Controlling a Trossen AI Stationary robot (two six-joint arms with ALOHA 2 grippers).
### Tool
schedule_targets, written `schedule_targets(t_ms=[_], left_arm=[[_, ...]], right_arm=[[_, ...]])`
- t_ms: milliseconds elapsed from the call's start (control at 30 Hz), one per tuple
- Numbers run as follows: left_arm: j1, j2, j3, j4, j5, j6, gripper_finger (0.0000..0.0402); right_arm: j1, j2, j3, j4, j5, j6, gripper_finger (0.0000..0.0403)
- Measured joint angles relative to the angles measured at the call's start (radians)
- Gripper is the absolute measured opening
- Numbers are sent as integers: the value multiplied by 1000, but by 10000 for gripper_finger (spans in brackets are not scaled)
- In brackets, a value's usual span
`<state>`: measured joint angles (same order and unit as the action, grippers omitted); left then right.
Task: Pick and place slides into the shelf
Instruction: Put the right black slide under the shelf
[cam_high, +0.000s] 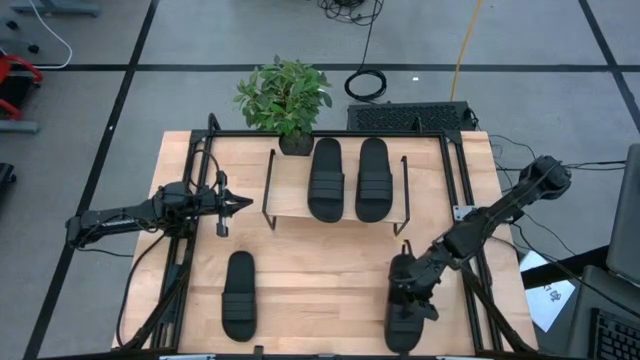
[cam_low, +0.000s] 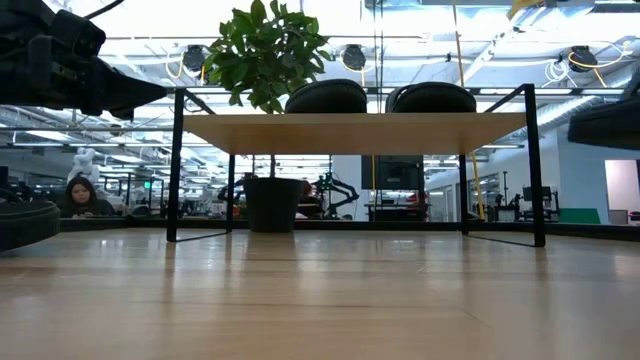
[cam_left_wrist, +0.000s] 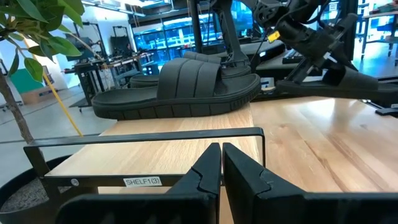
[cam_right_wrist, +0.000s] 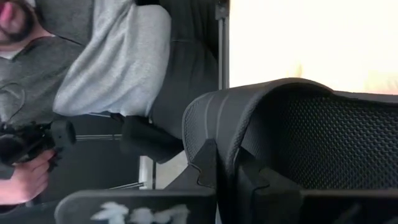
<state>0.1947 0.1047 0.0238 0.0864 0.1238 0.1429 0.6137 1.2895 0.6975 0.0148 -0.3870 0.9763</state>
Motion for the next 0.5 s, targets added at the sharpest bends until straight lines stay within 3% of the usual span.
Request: schedule_targets(t_ms=[333, 500], left_arm=[[0, 0, 0, 0, 1, 1, 24], [0, 0, 0, 0, 2, 1, 24]], right_arm=[[-91, 165, 1, 144, -142, -23, 1], [-128, 242, 79, 101, -193, -116, 2]])
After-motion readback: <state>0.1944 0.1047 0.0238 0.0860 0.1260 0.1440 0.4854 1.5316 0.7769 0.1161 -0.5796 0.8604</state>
